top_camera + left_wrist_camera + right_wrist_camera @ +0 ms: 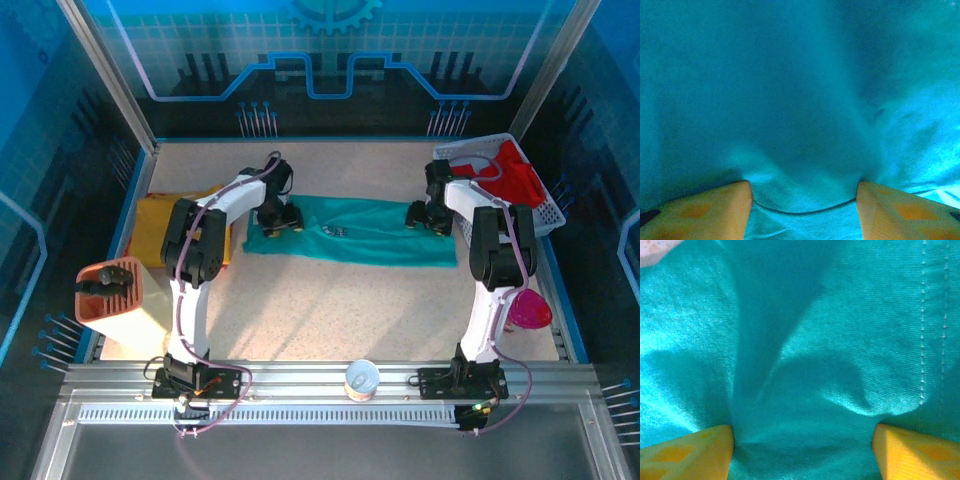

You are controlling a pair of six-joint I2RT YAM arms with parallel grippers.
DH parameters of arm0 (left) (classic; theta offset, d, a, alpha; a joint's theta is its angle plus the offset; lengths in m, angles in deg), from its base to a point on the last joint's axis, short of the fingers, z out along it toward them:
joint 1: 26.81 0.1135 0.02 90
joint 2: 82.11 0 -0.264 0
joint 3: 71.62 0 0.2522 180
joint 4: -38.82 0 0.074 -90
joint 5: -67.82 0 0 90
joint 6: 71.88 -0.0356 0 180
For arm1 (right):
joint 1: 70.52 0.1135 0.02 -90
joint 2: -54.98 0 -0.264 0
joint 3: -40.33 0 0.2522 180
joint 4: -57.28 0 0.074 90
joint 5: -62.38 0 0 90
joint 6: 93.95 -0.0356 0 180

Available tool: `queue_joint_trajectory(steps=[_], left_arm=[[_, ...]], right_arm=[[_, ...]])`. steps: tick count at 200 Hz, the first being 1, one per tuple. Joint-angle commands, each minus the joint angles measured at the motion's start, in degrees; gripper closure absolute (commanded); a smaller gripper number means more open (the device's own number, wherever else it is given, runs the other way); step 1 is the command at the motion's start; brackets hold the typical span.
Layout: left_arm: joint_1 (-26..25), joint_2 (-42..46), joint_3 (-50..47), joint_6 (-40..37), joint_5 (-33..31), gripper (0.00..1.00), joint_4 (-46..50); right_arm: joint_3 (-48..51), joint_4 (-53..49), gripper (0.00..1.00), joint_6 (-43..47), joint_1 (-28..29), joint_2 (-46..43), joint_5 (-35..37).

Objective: Fold and stack the t-shirts

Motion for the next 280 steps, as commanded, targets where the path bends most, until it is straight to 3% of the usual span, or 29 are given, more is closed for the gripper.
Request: queue_joint_trajectory(steps=[1, 32, 61, 133, 196, 232, 280], left_arm=[[1.3, -4.8, 4.1, -2.5, 0.1, 0.41, 4.3], [1.6, -7.9, 10.5, -3.6, 0.1, 0.41, 7.4], [1.8, -10.6, 15.7, -4.3, 0.5, 0.41, 9.7], [2.1, -16.1, 26.6, -6.2, 0.9, 0.4, 12.5], [2.3, -20.7, 35.6, -7.0, 2.3, 0.38, 13.3], [2.2, -23.6, 41.3, -7.6, 3.5, 0.38, 14.3], [1.2, -24.8, 43.1, -7.5, 5.1, 0.32, 12.0]], right_arm=[[1.7, -5.3, 0.22, 0.8, 1.5, 0.1, -0.5], [1.7, -7.7, 0.16, 1.3, 4.4, -1.6, 2.4], [3.3, -7.8, 0.13, -0.7, 6.2, -3.1, -0.8], [10.6, -7.6, 0.05, -3.9, 15.2, -9.8, 0.5], [16.9, -2.9, 0.02, -9.5, 20.4, -13.1, -9.0], [22.3, 5.1, 0.02, -16.0, 24.6, -14.5, -16.1], [25.3, 12.2, 0.0, -23.7, 31.7, -14.6, -18.3]])
